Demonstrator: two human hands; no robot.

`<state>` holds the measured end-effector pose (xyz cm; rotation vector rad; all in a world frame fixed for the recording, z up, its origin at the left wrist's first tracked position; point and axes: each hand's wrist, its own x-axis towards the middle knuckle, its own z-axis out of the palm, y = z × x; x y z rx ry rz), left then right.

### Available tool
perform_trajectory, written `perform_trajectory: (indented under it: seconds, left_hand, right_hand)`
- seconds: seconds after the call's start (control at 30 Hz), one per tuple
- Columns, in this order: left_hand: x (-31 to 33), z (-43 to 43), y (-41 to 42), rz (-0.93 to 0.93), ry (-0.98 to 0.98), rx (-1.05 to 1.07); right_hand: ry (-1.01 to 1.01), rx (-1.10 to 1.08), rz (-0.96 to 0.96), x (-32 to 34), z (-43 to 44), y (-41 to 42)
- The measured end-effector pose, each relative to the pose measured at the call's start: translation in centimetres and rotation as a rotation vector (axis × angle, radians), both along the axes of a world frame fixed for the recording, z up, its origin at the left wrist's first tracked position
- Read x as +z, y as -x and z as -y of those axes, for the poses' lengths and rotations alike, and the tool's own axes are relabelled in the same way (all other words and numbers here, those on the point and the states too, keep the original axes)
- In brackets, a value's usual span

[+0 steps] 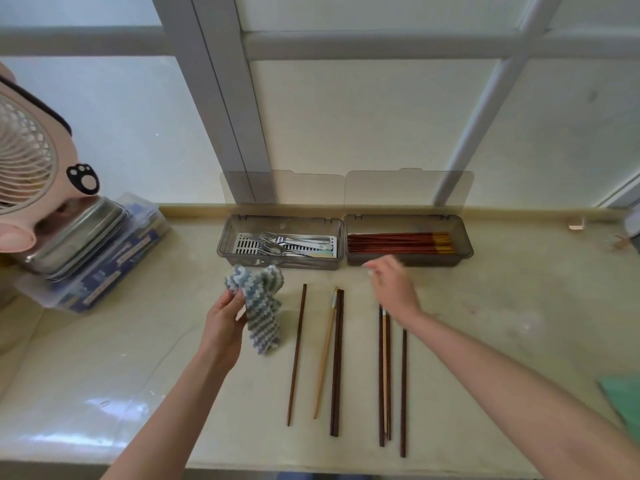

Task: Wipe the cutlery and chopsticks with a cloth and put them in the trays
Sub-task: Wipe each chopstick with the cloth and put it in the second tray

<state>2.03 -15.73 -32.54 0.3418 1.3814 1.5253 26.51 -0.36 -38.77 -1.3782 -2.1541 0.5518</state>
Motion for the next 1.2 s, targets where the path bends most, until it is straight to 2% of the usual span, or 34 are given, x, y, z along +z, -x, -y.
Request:
perform_trajectory:
  seconds: [0.1, 0.2, 0.23, 0.37, 0.43, 0.47, 0.5, 0.57, 0.63, 0.7, 0.8, 0.93, 1.2]
  left_hand:
    - [-0.4, 0.3, 0.5, 0.131, -0.058, -0.017]
    - [-0.3, 0.5, 0.9, 0.261, -0.114, -0.04]
    - [-0.2, 0.6, 0.9, 0.284, -0.122, -0.047]
    - [0.0, 1.2, 1.0, 0.325, -0.106, -0.002]
    - [-0.4, 1.5, 1.2, 0.37, -0.097, 0.034]
    - [-0.4, 1.6, 1.1, 0.389, -0.09, 0.042]
    - [-0.6, 1.7, 1.0, 0.405, -0.09, 0.053]
    - [-0.7, 1.8, 0.6, 0.415, -0.058, 0.061]
    - [-0.7, 1.7, 0.2, 0.415, -0.041, 0.039]
    - [-0.5, 1.6, -0.2, 0.414, -0.035, 0.022]
    - [-0.6, 1.3, -0.9, 0.425, 0.005, 0.015]
    - [-0.2, 0.9, -1.9, 0.448, -0.006, -0.006]
    - [-0.1, 0.4, -1.7, 0.494, -0.022, 0.016]
  right_hand:
    - [-0.041, 0.201, -0.003, -0.9, 4.0, 3.7]
    - [0.176, 0.42, 0.14, -1.4, 6.1, 6.1]
    - [0.188, 0.478, 0.211, -1.3, 6.4, 6.2]
    - [0.064, 0.785, 0.431, -1.1, 8.5, 4.8]
    - [-0.017, 0.868, 0.416, -1.5, 10.9, 4.3]
    - [-0.043, 0.798, 0.357, -2.1, 11.9, 4.0]
    - [-0.049, 0.634, 0.284, -2.7, 12.4, 3.7]
    - [-0.013, 0.188, 0.194, -3.5, 12.0, 2.9]
    - [0.039, -0.144, 0.236, -3.8, 10.7, 1.8]
    - [0.106, -0.309, 0.311, -4.1, 9.4, 0.6]
    - [0.264, -0.4, 0.372, -3.8, 8.2, -0.1]
    - [0.361, -0.489, 0.336, -3.3, 7.4, 0.2]
    - [0.314, -0.526, 0.436, -3.5, 8.6, 1.2]
